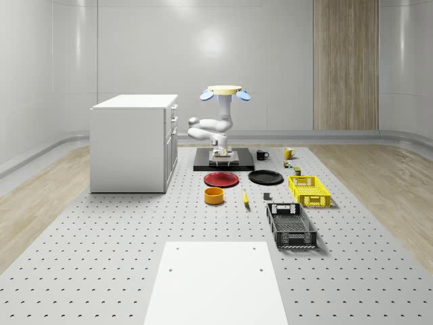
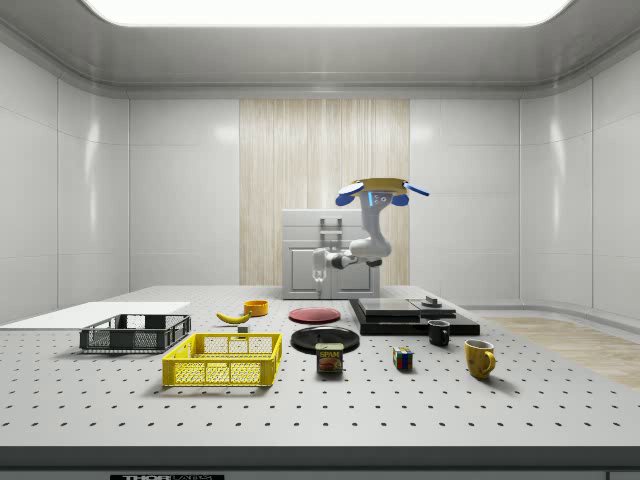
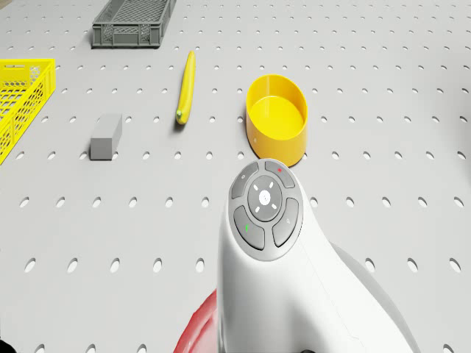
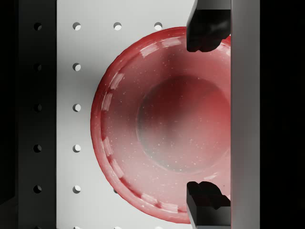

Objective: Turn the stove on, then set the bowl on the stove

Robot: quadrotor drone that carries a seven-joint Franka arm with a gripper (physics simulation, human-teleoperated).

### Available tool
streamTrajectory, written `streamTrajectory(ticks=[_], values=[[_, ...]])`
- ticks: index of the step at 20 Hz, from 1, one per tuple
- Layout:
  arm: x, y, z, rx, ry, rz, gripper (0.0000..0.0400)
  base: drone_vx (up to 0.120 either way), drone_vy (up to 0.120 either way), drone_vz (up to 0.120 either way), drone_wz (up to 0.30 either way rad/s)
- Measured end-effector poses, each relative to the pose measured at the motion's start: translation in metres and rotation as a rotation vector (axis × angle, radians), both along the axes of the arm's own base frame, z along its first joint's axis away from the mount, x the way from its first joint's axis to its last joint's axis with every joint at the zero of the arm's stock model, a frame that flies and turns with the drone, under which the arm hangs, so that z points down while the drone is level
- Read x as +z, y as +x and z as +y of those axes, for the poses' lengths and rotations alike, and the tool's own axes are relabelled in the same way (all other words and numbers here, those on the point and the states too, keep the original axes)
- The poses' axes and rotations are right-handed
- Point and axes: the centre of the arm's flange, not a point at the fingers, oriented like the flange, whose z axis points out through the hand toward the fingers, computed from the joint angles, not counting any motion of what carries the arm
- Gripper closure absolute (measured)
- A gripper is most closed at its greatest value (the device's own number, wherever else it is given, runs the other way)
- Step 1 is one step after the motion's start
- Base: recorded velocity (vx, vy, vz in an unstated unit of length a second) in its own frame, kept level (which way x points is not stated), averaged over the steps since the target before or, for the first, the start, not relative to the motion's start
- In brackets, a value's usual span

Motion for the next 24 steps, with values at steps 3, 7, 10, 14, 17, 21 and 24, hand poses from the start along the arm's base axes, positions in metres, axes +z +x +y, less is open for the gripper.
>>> streamTrajectory(ticks=[3, 7, 10, 14, 17, 21, 24], values=[[0.0000, 0.0000, 0.0000, 0.000, 0.000, 0.000, 0.0000, 0.120, 0.000, 0.000, 0.000], [0.0000, 0.0000, 0.0000, 0.000, 0.000, 0.000, 0.0000, 0.120, 0.000, 0.000, 0.000], [0.0000, 0.0000, 0.0000, 0.000, 0.000, 0.000, 0.0000, 0.120, 0.000, 0.000, 0.000], [0.0000, 0.0000, 0.0000, 0.000, 0.000, 0.000, 0.0000, 0.120, 0.000, 0.000, 0.000], [0.0000, 0.0000, 0.0000, 0.000, 0.000, 0.000, 0.0000, 0.120, 0.000, 0.000, 0.000], [0.0000, 0.0000, 0.0000, 0.000, 0.000, 0.000, 0.0000, 0.120, 0.000, 0.000, 0.000], [0.0000, 0.0000, 0.0000, 0.000, 0.000, 0.000, 0.0000, 0.120, 0.000, 0.000, 0.000]])
